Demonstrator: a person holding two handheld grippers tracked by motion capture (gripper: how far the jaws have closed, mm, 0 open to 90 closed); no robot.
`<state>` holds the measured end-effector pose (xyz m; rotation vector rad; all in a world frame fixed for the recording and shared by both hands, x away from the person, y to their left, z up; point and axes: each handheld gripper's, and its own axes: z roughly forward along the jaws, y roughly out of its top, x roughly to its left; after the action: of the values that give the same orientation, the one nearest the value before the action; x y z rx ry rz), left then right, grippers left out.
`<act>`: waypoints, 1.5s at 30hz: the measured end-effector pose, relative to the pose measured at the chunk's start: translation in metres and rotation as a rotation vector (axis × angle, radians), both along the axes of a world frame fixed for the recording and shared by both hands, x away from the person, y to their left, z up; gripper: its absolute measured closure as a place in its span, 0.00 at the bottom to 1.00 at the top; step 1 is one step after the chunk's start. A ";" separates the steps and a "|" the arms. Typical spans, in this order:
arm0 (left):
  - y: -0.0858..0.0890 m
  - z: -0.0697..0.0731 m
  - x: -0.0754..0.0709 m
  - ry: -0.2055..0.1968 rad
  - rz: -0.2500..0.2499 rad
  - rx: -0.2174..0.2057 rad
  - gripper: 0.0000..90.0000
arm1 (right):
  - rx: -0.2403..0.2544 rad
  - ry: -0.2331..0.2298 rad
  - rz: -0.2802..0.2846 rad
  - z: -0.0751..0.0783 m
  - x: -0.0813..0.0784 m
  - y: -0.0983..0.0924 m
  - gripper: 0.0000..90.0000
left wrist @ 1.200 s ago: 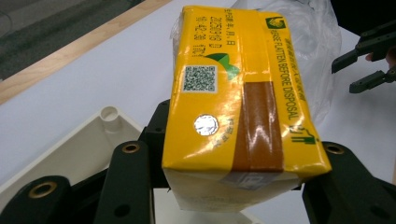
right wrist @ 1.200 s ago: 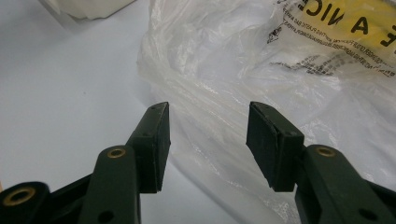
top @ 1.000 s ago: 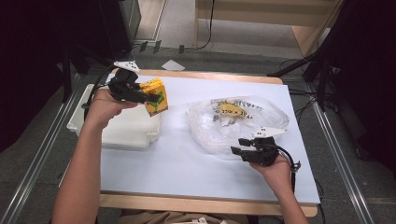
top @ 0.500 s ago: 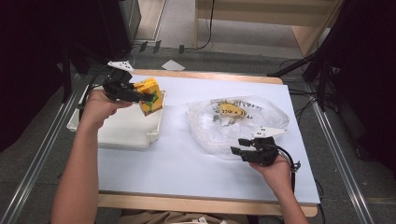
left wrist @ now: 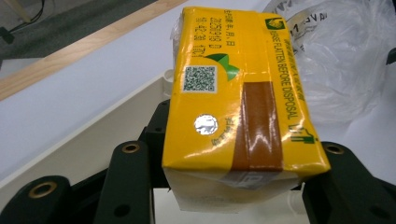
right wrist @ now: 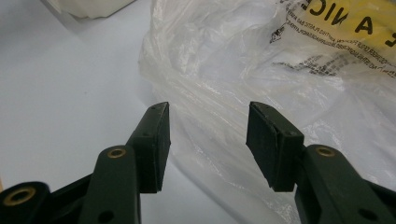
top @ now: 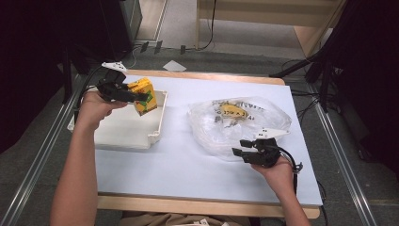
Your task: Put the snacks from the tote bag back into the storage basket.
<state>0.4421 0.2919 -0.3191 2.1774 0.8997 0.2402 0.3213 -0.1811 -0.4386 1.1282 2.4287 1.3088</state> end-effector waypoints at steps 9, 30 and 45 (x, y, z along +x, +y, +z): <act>0.004 -0.016 0.007 0.014 0.029 0.006 0.58 | -0.001 0.001 0.000 0.000 0.000 0.000 0.57; -0.007 -0.046 0.018 -0.008 0.058 0.042 0.58 | -0.005 -0.001 0.004 0.000 0.000 0.000 0.57; -0.011 -0.064 0.022 -0.017 0.090 0.057 0.58 | -0.005 0.000 0.005 0.000 0.001 0.001 0.57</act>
<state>0.4646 0.2812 -0.3834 2.1863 0.9939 0.3316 0.3218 -0.1801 -0.4389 1.1215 2.4350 1.3034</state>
